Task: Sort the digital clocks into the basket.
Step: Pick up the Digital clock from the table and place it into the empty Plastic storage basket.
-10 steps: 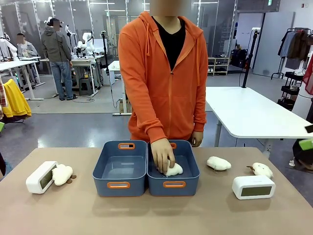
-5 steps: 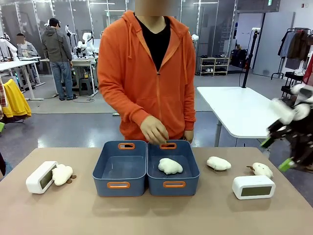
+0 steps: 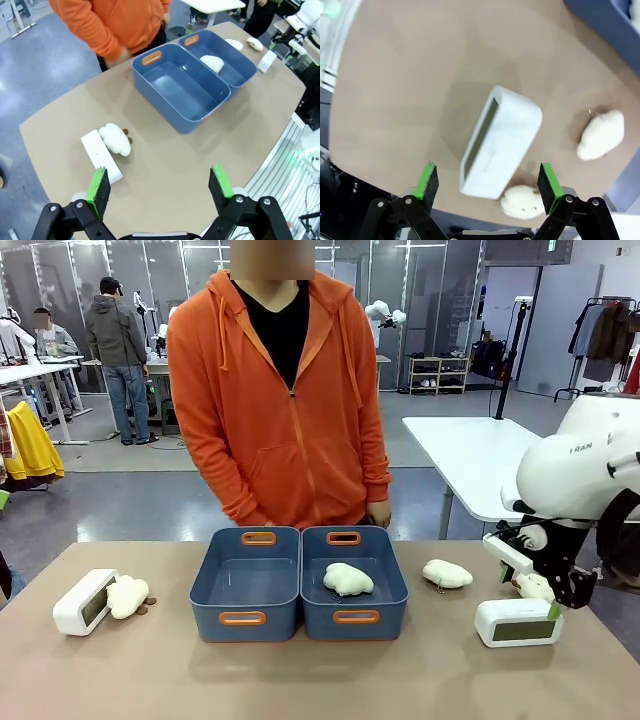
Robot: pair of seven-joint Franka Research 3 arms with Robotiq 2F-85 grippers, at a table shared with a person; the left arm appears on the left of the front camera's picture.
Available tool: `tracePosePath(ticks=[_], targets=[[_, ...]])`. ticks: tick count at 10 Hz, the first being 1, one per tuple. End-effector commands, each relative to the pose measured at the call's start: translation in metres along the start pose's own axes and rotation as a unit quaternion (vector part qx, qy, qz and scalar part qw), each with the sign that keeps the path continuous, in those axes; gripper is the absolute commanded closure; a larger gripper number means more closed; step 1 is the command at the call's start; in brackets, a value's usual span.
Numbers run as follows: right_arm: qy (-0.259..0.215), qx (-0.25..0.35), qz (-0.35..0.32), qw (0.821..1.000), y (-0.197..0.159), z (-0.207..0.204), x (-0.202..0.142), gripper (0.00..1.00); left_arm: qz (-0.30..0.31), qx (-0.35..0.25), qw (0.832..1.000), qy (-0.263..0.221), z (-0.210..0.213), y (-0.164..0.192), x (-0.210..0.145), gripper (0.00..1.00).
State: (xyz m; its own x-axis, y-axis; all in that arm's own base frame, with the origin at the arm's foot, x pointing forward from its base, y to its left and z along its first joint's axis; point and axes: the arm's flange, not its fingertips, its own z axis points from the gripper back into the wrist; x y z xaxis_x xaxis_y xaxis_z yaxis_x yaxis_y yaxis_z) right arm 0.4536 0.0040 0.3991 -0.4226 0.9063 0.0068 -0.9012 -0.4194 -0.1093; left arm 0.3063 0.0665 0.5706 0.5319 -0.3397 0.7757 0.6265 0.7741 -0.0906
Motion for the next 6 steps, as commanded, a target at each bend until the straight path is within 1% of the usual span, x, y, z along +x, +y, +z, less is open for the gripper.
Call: tracePosePath(ticks=[1,2,4,5,6], targets=[[0.026,-0.024,-0.028,0.999,0.0,-0.018,-0.002,0.0,-0.006,-0.003,1.0,0.003,0.0,0.0,0.0,0.0],[0.032,-0.043,-0.038,0.998,-0.006,-0.032,-0.006,0.0,-0.006,-0.003,1.0,0.003,0.0,0.0,0.0,0.0],[0.025,-0.037,-0.071,0.996,-0.015,-0.054,-0.011,0.0,-0.006,-0.003,1.0,0.003,0.0,0.0,0.0,0.0],[0.027,-0.059,-0.083,0.994,-0.019,-0.064,-0.013,0.0,-0.006,-0.003,1.0,0.003,0.0,0.0,0.0,0.0],[0.025,-0.043,-0.084,0.995,-0.024,-0.078,-0.016,0.0,-0.006,-0.003,1.0,0.003,0.0,0.0,0.0,0.0]])
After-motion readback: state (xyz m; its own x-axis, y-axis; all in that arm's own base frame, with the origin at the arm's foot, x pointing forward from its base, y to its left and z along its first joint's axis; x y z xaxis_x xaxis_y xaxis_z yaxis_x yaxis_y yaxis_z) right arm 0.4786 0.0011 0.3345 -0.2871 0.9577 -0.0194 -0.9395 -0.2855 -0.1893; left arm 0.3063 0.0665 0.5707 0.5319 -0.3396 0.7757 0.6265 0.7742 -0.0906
